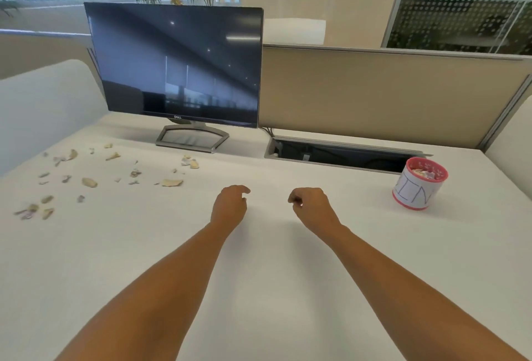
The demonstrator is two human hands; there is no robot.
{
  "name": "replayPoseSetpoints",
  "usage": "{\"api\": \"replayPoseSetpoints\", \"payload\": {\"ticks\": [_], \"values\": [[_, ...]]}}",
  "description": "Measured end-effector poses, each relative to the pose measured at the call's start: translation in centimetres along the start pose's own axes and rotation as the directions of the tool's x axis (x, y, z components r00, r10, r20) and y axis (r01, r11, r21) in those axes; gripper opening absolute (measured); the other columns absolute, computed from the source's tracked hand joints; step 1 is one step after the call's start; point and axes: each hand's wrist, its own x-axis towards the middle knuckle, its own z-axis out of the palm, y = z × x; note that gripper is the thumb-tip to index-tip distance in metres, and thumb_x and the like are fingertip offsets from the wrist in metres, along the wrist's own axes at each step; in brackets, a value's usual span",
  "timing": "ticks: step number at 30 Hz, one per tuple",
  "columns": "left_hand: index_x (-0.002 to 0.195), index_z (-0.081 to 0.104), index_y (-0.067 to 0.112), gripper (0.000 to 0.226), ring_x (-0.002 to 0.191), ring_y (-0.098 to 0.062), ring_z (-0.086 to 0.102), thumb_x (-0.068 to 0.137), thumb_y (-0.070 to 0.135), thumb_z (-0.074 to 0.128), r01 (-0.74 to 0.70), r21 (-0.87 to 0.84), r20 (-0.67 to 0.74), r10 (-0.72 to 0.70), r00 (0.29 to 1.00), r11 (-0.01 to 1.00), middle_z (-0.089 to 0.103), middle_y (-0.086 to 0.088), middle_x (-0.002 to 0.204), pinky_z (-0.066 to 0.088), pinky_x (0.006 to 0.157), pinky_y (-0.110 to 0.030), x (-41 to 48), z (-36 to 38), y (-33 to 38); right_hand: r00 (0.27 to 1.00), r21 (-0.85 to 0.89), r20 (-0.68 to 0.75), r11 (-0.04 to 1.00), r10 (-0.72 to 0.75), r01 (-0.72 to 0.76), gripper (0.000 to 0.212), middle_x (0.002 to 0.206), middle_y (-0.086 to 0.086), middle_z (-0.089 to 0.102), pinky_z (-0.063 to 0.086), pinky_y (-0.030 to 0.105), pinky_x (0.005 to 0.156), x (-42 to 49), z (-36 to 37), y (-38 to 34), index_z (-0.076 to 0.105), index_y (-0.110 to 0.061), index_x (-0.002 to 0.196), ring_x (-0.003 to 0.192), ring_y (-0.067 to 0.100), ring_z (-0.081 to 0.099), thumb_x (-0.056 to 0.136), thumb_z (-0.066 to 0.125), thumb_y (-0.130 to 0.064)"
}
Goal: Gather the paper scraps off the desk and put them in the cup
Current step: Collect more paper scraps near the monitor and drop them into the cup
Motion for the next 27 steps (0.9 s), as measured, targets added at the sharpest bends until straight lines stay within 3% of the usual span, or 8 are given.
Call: {"api": "replayPoseSetpoints", "payload": {"ticks": [4, 8, 16, 23, 27], "values": [[0.125, 0.055, 0.013, 0.034, 0.126, -0.022, 0.047, 0.093, 0.006, 0.044, 0.112, 0.02, -0.061, -0.111, 0.992, 0.993, 0.053, -0.005, 0.135, 0.035, 0.105, -0.03, 0.4, -3.2, -6.4, 0.996, 0.034, 0.067, 0.998, -0.055, 0.053, 0.028, 0.099, 0.01, 0.071, 0.046, 0.025, 0.08, 1.7, 3.9, -4.0, 0.069, -0.003, 0.095, 0.093, 0.024, 0.063, 0.084, 0.045, 0.003], [0.135, 0.045, 0.008, 0.04, 0.137, -0.024, 0.035, 0.095, 0.012, 0.045, 0.182, 0.043, -0.121, -0.175, 0.977, 0.982, 0.038, -0.008, 0.147, 0.027, 0.111, -0.032, 1.4, -6.2, -12.3, 0.989, 0.089, 0.117, 0.993, -0.086, 0.076, 0.026, 0.102, 0.009, 0.07, 0.044, 0.023, 0.08, 3.6, 7.8, -8.1, 0.068, -0.003, 0.097, 0.096, 0.023, 0.062, 0.085, 0.046, 0.002], [0.143, 0.024, -0.001, 0.059, 0.146, -0.029, 0.006, 0.094, 0.021, 0.049, 0.33, -0.055, -0.181, -0.334, 0.925, 0.942, 0.012, -0.02, 0.155, 0.017, 0.117, -0.042, 4.0, -9.6, -19.6, 0.957, 0.051, 0.281, 0.997, -0.073, 0.061, 0.034, 0.131, 0.009, 0.051, 0.037, 0.027, 0.097, 7.8, 14.2, -14.2, 0.053, -0.009, 0.124, 0.119, 0.022, 0.048, 0.09, 0.052, -0.015], [0.145, 0.014, -0.001, 0.064, 0.145, -0.032, -0.003, 0.094, 0.017, 0.049, 0.254, -0.006, -0.119, -0.253, 0.96, 0.967, 0.001, -0.02, 0.156, 0.014, 0.117, -0.043, 6.5, -10.6, -22.5, 0.928, 0.035, 0.364, 0.997, -0.082, 0.075, 0.049, 0.151, 0.006, 0.027, 0.02, 0.028, 0.111, 11.5, 17.1, -17.4, 0.037, -0.012, 0.139, 0.14, 0.021, 0.025, 0.093, 0.051, -0.02], [0.147, 0.012, 0.003, 0.06, 0.146, -0.032, -0.006, 0.096, 0.009, 0.043, 0.163, 0.033, -0.052, -0.161, 0.986, 0.986, -0.002, -0.016, 0.157, 0.016, 0.115, -0.045, 8.1, -11.1, -23.8, 0.913, -0.007, 0.399, 0.996, -0.08, 0.09, 0.049, 0.155, 0.007, 0.018, 0.023, 0.032, 0.111, 13.7, 18.0, -19.0, 0.033, -0.015, 0.142, 0.141, 0.024, 0.024, 0.095, 0.047, -0.017]]}}
